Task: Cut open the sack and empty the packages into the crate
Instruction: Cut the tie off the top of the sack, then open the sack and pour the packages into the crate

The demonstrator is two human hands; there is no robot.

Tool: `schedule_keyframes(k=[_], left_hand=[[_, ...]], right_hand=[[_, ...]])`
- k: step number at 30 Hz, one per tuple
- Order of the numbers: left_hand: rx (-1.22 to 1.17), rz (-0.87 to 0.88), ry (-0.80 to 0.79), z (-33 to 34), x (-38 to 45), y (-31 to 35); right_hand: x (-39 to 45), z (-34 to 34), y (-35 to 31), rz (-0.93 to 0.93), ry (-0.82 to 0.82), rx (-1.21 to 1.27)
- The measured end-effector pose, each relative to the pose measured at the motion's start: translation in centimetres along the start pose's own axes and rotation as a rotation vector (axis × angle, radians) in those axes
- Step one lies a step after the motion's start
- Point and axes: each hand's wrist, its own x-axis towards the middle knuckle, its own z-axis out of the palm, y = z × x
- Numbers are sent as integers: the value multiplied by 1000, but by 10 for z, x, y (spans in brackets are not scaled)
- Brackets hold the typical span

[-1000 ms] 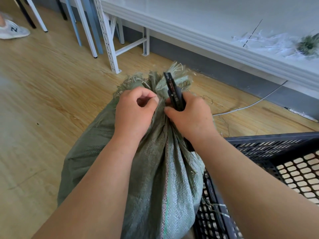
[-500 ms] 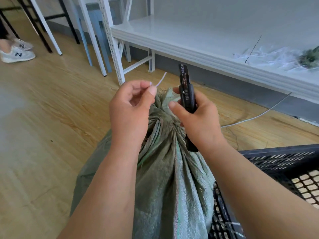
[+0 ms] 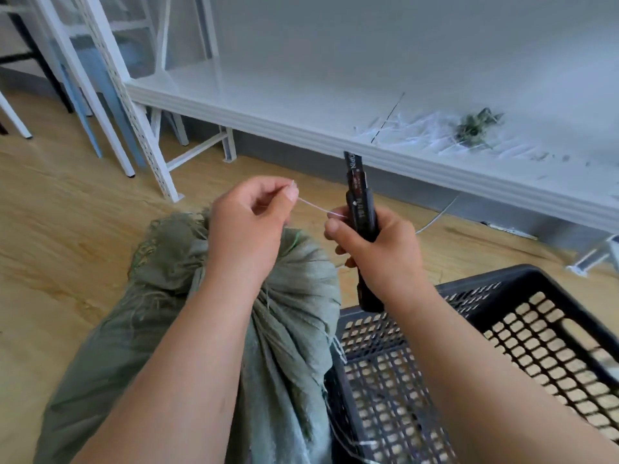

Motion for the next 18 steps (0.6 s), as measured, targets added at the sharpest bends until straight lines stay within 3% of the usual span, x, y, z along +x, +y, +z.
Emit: schedule_keyframes(k=[6, 12, 18], left_hand=[[189, 78, -157, 74, 25, 43], [202, 51, -260, 131, 43, 76], [227, 7, -253, 175, 49, 96]], right_hand=[[22, -70, -6, 49, 171, 104], [48, -122, -10, 83, 293, 168], [113, -154, -2, 264, 462, 341]])
